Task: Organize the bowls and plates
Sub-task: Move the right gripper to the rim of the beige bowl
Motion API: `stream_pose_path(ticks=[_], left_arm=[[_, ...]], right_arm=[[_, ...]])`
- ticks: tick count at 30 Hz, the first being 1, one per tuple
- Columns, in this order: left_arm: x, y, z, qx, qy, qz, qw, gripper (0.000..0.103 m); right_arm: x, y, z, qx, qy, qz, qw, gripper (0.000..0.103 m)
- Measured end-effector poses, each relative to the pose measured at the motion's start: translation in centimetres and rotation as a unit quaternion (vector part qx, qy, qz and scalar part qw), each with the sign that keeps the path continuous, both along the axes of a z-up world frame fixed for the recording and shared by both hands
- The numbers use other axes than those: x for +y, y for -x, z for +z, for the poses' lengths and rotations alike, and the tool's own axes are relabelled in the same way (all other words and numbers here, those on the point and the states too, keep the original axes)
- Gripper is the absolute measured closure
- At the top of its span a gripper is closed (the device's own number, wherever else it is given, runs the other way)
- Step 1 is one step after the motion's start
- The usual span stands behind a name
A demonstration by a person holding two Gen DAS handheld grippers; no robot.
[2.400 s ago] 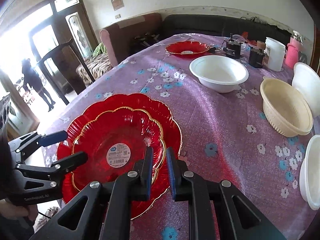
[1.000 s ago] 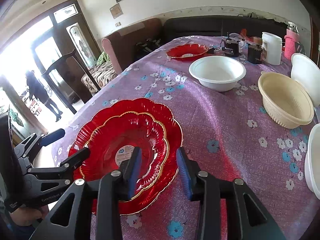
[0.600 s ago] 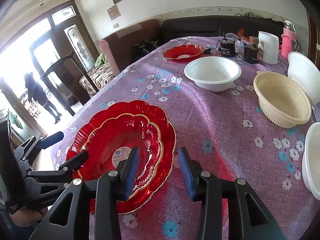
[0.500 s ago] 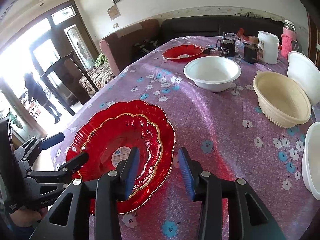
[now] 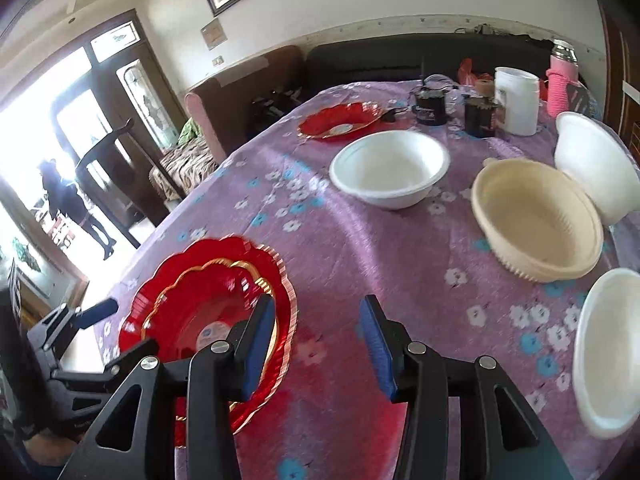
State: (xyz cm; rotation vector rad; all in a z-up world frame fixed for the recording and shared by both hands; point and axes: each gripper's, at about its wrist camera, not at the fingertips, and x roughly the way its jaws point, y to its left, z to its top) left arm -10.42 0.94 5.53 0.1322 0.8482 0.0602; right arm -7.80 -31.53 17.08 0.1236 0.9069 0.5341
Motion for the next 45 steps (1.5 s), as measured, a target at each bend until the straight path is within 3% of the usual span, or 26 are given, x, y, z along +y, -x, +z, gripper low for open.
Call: stream_pose_path(ticks=[3,11,15,18,22,25,29,36,38,42,45], left_arm=[[-0.5,-0.2,0.2,0.002,-0.005,-0.002,1.0,0.022],[-3.1,-1.8,2.5,0.02,0.03,-0.037,0.9987,0.022],[-6.2,-3.4,4.2,0.028,0.084,-0.072,0.9935,0.022],[-9.0,-5.1,5.1,0.045,0.135,-0.095,0.9853,0.022],[-12.9,-8.2,5.5,0.065,0.158,-0.112,0.9789,0.022],[-15.2,-11.3,5.1,0.076,0.168,-0.104,0.9773,0.022],[-16.5,-16.0,3.4,0.112,0.205,-0.077,0.9692,0.022],[-18.4,-20.7,1.2,0.129,0.217,-0.064,0.9656,0.024],[-19.0,-21.7,0.7,0.136,0.217,-0.066,0.9645,0.04],[-19.9,-23.6,-1.1,0.16,0.212,-0.064,0.9621,0.057],[-19.9,-24.2,-2.4,0.175,0.226,-0.06,0.9563,0.079]], right_arm=[[-1.4,-1.2,0.1,0.004,-0.006,-0.013,1.0,0.054],[-7.4,-3.5,1.8,0.024,-0.035,-0.052,0.998,0.054],[-11.3,-4.7,3.5,0.006,-0.045,-0.091,0.995,0.049],[-15.3,-5.6,2.9,-0.005,-0.07,-0.135,0.988,0.049],[-19.2,-6.3,1.6,0.016,-0.097,-0.175,0.98,0.051],[-21.1,-6.8,1.3,0.024,-0.106,-0.196,0.975,0.052],[-21.8,-7.6,-0.2,0.051,-0.102,-0.208,0.972,0.071],[-22.1,-8.6,-2.1,0.08,-0.1,-0.22,0.967,0.071],[-22.0,-9.0,-2.7,0.091,-0.103,-0.216,0.967,0.071],[-21.5,-9.5,-3.5,0.103,-0.1,-0.21,0.967,0.072],[-21.0,-9.5,-3.9,0.105,-0.088,-0.206,0.969,0.087]])
